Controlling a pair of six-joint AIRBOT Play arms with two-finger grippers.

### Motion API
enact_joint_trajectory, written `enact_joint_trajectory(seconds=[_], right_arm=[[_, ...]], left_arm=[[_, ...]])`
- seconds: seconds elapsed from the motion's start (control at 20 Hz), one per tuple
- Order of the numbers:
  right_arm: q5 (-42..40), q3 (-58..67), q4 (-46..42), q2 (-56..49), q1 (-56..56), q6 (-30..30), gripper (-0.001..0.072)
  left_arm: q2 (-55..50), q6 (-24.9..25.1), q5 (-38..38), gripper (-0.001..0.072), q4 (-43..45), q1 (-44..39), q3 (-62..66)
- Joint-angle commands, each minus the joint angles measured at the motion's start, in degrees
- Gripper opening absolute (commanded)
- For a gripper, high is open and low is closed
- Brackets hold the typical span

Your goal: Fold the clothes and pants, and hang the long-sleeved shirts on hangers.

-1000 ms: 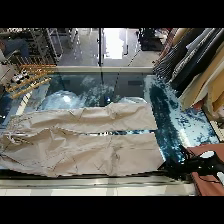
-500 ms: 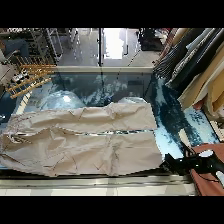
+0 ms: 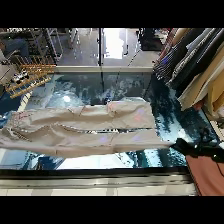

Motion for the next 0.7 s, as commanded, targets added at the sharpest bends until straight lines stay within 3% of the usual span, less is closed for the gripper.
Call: enact_joint_trajectory(seconds=[0.0,0.15,0.2,0.45,0.6,0.65], right_arm=[[-8.74,8.66,2.54,1.42,6.78,2.91,0.0013],[-28.92,15.15,0.85,-8.02,16.70,4.74,0.0012],[-31.39,18.47,0.00,-13.77,18.40,5.81,0.0013],[-34.77,42.58,-0.04,-47.23,21.79,9.09,0.0014],[-34.38,55.78,0.20,-59.84,22.77,9.25,0.0023],[-34.27,58.62,0.20,-61.99,23.12,8.92,0.0166]], left_arm=[[0.76,2.08,-0.87,0.0007,-17.62,-0.52,5.77],[-0.35,-0.57,7.87,0.0008,-21.94,-4.07,6.45],[-1.42,-2.23,11.26,0.0008,-22.34,-5.90,6.45],[-9.84,-2.64,31.87,0.0010,-33.51,-15.96,6.58],[-15.30,-2.64,41.53,0.0027,-33.77,-21.59,6.60],[-16.57,-2.62,44.83,0.0049,-33.75,-23.21,6.60]])
